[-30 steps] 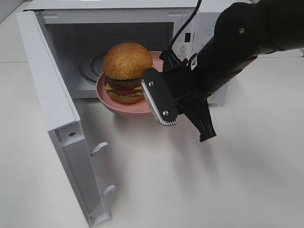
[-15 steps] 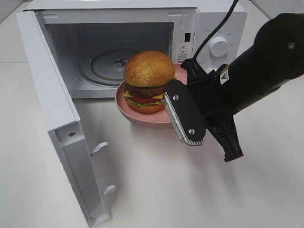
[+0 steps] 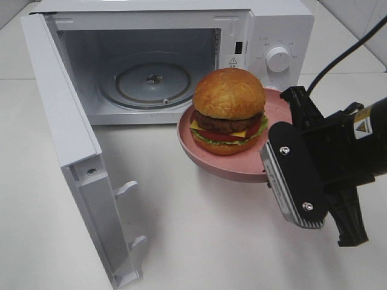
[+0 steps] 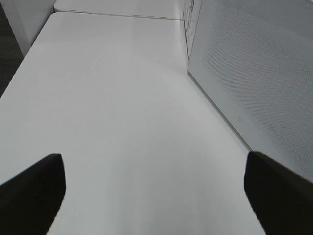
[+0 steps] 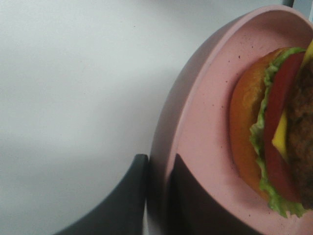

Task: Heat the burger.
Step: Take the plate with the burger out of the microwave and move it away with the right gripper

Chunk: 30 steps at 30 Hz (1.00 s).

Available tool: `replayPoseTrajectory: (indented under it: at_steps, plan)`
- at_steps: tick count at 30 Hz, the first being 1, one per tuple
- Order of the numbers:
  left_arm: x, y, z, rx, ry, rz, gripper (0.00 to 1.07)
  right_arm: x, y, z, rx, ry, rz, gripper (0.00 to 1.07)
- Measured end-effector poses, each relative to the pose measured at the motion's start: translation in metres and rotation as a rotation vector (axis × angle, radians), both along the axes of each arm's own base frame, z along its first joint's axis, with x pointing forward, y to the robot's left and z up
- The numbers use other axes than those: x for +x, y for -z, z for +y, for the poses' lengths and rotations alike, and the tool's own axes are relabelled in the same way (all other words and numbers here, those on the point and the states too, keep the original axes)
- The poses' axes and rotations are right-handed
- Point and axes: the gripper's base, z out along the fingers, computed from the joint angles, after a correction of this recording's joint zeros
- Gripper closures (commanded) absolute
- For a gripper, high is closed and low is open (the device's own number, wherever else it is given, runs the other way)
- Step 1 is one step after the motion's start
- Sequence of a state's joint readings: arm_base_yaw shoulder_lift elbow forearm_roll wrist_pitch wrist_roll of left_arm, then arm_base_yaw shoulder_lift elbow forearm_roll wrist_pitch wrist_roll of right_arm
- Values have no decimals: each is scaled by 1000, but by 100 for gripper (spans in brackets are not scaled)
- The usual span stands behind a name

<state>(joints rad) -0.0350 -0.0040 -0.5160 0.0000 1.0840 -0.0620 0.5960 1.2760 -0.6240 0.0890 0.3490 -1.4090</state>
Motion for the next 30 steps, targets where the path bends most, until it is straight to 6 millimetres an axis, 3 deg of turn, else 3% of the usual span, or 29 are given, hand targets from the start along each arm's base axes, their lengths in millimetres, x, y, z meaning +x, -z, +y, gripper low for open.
replayPoseTrajectory:
  at_steps: [7,15,30]
  plan:
    - [0,0,0,0,0,0,16,-17,-1,-16,10,74,-13,105]
    - [0,0,0,0,0,0,16,-33,-18,-36,29,240,-30,104]
    - [0,0,0,0,0,0,16,-35,-22,-57,84,677,-6,103]
